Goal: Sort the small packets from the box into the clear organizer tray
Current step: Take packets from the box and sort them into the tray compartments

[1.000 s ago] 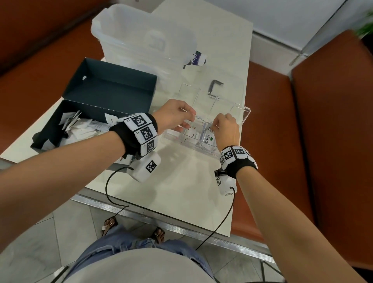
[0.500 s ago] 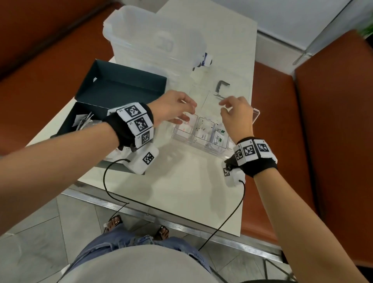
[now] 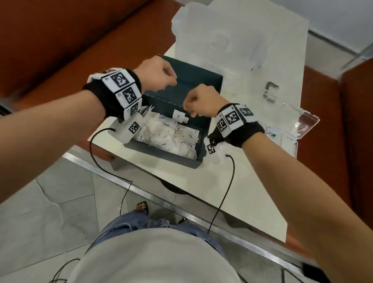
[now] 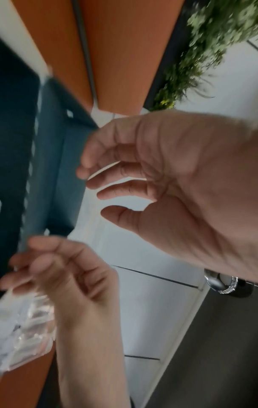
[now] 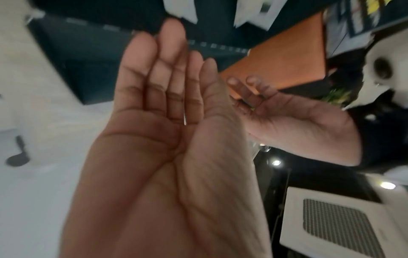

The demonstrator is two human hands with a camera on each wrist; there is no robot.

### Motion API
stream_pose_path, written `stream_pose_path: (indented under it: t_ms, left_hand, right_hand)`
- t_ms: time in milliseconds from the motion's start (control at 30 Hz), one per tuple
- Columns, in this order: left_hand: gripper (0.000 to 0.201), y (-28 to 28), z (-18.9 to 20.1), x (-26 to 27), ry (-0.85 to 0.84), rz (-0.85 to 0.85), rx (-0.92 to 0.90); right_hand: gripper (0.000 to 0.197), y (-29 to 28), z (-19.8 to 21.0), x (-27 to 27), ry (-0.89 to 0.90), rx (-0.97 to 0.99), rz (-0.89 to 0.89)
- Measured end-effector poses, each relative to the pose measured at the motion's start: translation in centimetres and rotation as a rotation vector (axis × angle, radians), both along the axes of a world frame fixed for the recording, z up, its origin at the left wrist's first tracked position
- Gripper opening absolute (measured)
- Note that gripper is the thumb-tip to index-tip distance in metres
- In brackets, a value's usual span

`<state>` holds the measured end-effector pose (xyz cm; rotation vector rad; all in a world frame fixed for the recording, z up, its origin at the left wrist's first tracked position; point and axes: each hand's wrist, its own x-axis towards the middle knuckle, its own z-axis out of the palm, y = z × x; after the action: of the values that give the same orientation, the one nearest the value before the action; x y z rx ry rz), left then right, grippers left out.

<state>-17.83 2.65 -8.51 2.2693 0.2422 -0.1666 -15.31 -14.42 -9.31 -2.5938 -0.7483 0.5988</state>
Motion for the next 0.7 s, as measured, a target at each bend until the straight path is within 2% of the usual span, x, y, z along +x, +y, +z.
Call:
stream_pose_path:
  t_ms: [67, 167, 267, 333, 400, 500, 600, 700]
  left_hand:
    - [0.027, 2.5, -1.0, -1.0, 0.032, 0.018, 0.139]
    - [0.051, 4.8, -2.5, -2.3, 0.183, 0.047, 0.248]
    - [0.057, 6.0, -3.5, -3.5, 0.392, 0.045, 0.107]
    - [0.047, 6.7, -3.9, -4.2, 0.458, 0.037, -0.057]
    - [0.036, 6.8, -4.2, -4.7, 0.461, 0.036, -0.168]
    - [0.031, 6.8, -4.3, -4.5, 0.420, 0.011, -0.173]
    - [0.031, 6.8, -4.1, -4.1, 0.405, -0.021, -0.122]
    - [0.033, 6.9, -4.0, -3.9, 0.433, -0.040, -0.142]
  right_hand:
    - [0.023, 1.6, -1.2, -0.9, 0.045, -0.157, 0.038]
    - [0.051, 3.1, -2.7, -2.2, 0.009, -0.408, 0.129]
    - [0.077, 4.4, -4.5, -3.0, 0.078, -0.456, 0.223]
    - [0.093, 5.6, -5.5, -3.3, 0.134, -0.439, 0.228]
    - [0.098, 6.7, -6.1, -3.1, 0.187, -0.366, 0.198]
    - [0.087, 8.1, -6.6, -2.8, 0.274, -0.179, 0.052]
    - [0.064, 9.0, -7.2, -2.3, 0.209, -0.133, -0.083]
    - [0.040, 9.2, -7.8, -1.9, 0.349, 0.000, -0.348]
